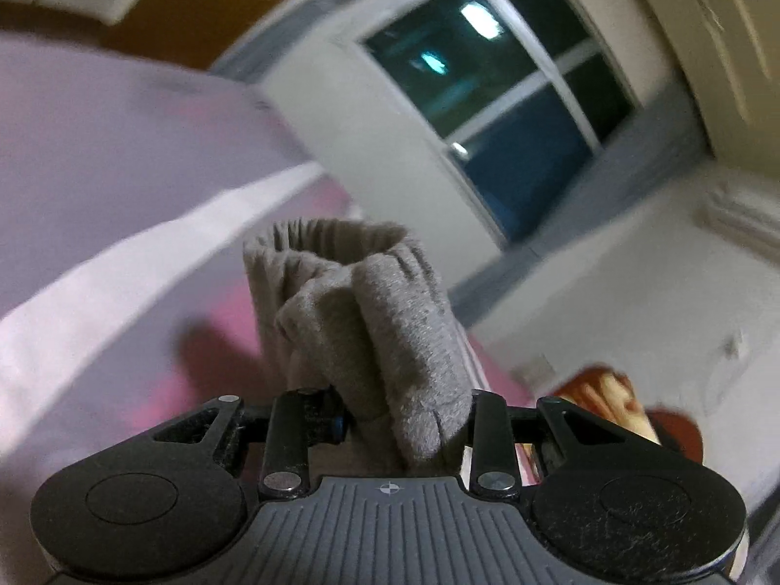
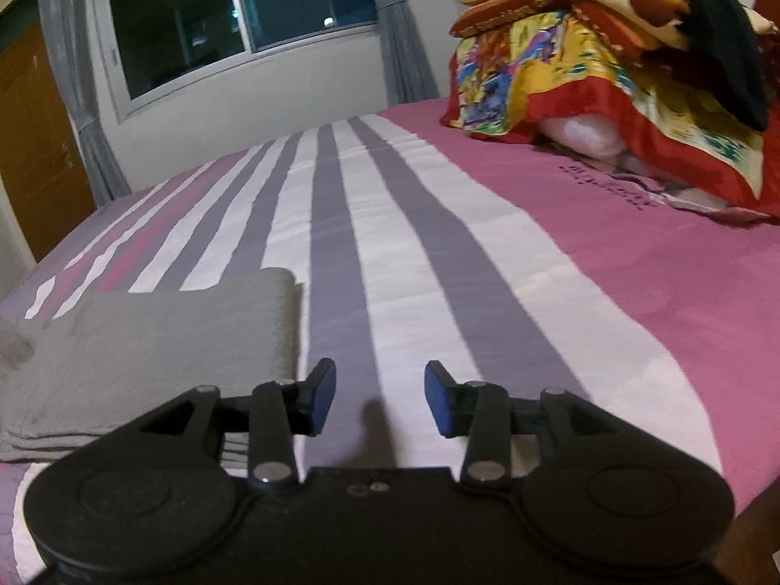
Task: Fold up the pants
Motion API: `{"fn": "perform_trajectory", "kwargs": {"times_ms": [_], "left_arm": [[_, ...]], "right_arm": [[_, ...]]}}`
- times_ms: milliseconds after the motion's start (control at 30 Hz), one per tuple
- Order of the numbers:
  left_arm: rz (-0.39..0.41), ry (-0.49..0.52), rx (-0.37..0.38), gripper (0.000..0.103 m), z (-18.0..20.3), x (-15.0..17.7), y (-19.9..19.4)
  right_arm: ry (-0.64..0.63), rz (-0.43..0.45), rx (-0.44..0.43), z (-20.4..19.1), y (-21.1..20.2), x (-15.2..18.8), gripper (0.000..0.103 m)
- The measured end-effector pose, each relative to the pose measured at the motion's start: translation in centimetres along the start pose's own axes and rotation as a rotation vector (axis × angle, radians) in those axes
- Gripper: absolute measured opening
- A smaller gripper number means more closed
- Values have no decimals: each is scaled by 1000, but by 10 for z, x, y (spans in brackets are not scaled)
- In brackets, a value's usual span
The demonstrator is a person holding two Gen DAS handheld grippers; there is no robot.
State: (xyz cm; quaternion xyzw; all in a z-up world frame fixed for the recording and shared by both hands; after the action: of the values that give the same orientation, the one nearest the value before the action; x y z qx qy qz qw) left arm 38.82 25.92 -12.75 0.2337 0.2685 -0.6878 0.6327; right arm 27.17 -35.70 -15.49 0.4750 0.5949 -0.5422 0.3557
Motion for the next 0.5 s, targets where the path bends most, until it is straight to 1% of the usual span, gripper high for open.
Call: {"fn": "perform_trajectory", "kwargs": {"times_ms": [67,167,267,333,400,500], "left_arm": [[-14,27,28,31,31,3,11],[-14,47,59,31,66,8,24],[-53,139,109,31,108,22,36],[-92,192,146,31,133,38,46],[-125,238,168,31,153,54,51],[-188,323,193,31,178,87,62]], "right_arm": [[28,3,-2,6,-3,0,47],[56,6,-10,12,-8,-2,48],[76,19,-21,20,-15,-5,53],[93,24,-20,27,-18,-6,54],[114,23,-15,34,-20,-6,54],[129,18,-10,42,-21,-5,54]]}}
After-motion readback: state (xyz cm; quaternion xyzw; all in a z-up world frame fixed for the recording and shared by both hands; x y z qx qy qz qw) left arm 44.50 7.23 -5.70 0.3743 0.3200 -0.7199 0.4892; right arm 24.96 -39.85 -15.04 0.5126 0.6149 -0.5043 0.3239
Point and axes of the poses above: each gripper's, at about its wrist camera, not at the fingertips, and y roughly the way its jaws point, z to its right, x to its underside, the point moved 4 cm from there along y, roughly the way its jaws point, and after that the axes turned 14 degrees about z, right-handed, at the moved point
